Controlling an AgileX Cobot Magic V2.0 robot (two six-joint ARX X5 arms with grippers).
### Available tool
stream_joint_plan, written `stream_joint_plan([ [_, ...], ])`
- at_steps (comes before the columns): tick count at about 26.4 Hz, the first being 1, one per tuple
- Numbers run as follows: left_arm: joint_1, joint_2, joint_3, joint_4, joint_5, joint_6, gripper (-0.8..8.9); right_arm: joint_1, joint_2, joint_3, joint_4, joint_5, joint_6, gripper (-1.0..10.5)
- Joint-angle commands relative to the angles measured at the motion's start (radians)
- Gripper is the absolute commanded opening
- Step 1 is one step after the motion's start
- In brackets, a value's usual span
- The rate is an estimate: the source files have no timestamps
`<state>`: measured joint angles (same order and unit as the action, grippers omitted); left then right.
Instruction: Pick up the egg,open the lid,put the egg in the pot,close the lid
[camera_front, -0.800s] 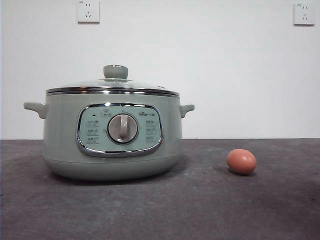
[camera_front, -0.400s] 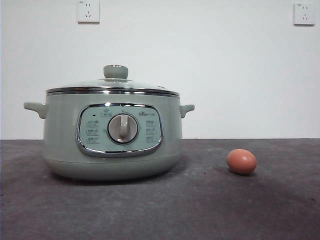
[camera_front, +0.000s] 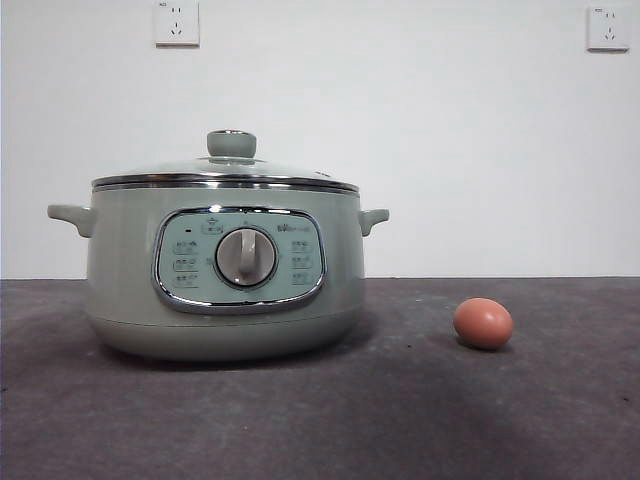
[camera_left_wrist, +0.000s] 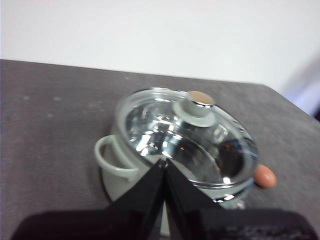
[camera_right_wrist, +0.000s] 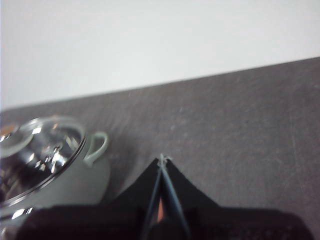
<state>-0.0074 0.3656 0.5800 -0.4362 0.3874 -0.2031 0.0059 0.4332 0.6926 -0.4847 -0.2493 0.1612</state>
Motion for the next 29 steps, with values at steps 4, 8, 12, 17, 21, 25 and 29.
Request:
stream_joint_plan([
  [4,0.002,0.119,0.19,-0.169,0.034,0.118,-0.06,0.0,0.154,0.222,-0.224,-0.062,-0.153,-0.1],
  [8,0.002,0.174,0.295,-0.26,0.039,0.167,-0.06,0.0,0.23,0.328,-0.339,-0.115,-0.197,-0.1],
  [12,0.002,0.211,0.377,-0.339,0.04,0.205,-0.06,0.0,0.28,0.396,-0.418,-0.14,-0.235,-0.1],
  [17,0.002,0.229,0.41,-0.37,0.04,0.212,-0.06,0.0,0.298,0.425,-0.459,-0.145,-0.252,-0.1],
  [21,0.002,0.246,0.41,-0.38,0.068,0.212,0.01,0.0,0.298,0.425,-0.459,-0.144,-0.252,0.1],
  [25,0.002,0.28,0.41,-0.379,0.173,0.211,4.69,0.0,0.298,0.425,-0.459,-0.144,-0.251,4.6],
  [29,0.002,0.299,0.41,-0.391,0.174,0.204,7.0,0.0,0.298,0.425,-0.459,-0.144,-0.249,6.4],
])
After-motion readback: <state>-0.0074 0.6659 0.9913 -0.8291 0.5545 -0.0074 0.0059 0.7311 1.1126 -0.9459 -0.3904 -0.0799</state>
